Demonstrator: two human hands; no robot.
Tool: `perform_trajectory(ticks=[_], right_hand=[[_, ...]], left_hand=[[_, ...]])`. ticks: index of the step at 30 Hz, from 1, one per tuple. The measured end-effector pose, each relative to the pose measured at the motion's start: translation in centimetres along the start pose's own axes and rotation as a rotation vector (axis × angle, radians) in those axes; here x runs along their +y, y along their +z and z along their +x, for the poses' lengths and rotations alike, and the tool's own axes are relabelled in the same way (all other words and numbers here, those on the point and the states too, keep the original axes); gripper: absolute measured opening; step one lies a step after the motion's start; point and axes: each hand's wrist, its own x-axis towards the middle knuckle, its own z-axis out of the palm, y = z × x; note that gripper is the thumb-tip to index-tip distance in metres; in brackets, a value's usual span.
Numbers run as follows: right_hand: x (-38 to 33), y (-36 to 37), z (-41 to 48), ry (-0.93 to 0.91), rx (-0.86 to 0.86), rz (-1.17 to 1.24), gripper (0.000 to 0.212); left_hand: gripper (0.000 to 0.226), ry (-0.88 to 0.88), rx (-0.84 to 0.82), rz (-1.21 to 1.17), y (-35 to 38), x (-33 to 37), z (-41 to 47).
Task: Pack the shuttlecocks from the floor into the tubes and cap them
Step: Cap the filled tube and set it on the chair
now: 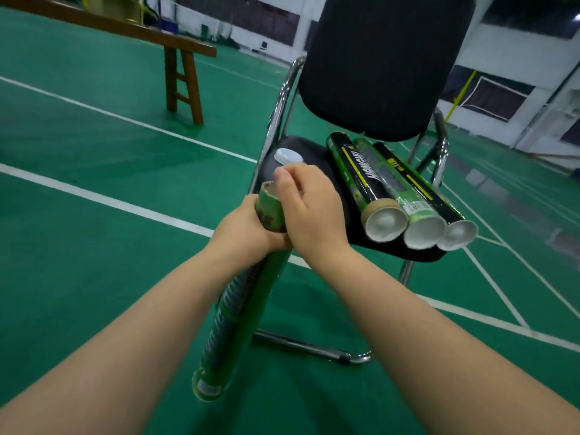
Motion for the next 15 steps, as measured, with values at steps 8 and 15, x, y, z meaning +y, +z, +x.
perform_trajectory(ticks=[8, 15], right_hand=[[6.5, 5.6, 11.1, 0.494, -0.038, 0.007, 0.034], [10.0, 8.8, 12.6, 0.446, -0.252, -0.610, 0.067]], left_hand=[[0.065, -0.100, 0.075, -0.105, 1.8, -3.4, 3.5], [0.065, -0.048, 0.097, -0.097, 3.4, -4.4, 4.8]])
